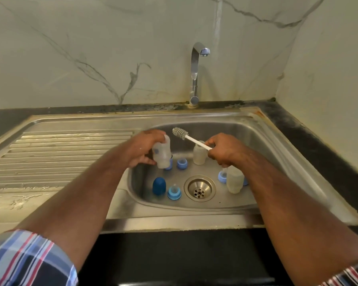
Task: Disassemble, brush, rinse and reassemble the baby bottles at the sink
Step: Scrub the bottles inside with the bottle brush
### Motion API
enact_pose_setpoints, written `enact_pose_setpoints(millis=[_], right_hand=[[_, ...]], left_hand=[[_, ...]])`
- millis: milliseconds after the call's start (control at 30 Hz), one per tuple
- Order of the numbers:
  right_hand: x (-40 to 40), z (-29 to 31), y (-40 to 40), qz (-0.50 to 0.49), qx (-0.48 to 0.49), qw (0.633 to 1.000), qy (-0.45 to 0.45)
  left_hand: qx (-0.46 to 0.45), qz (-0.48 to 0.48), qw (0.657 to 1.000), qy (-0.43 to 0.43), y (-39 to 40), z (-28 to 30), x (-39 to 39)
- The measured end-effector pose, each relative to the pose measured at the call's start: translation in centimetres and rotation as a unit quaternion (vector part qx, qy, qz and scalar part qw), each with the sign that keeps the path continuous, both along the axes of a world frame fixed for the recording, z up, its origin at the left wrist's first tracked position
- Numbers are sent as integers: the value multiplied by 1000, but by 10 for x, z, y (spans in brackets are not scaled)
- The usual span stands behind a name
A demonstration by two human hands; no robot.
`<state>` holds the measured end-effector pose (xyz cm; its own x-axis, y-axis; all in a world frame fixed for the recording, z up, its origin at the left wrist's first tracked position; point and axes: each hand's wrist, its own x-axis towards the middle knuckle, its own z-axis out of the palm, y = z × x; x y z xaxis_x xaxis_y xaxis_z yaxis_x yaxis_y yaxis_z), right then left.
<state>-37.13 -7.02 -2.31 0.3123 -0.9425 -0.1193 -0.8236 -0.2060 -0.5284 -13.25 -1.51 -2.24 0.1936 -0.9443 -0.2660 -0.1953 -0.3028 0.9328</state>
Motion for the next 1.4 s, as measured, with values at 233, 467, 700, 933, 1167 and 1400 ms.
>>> enact_pose_setpoints(millis=[233,467,700,933,1167,1400], right_hand=[[4,-4,-3,-22,8,992,-124],[9,0,1,-24,26,984,-177],[2,13,4,16,-9,987,-159],[-4,20,2,28,-33,991,-128],[4,20,11,47,-121,991,-31],[14,17,14,55,-202,975,80]], left_hand=[[-83,153,953,247,-25,-6,-12],[-85,154,920,351,-48,-15,-16],[-107,224,886,391,-56,-17,-5],[-120,241,879,394,-52,-17,-4],[-117,229,886,385,-52,-17,-3],[-110,206,892,387,-52,-17,-2]])
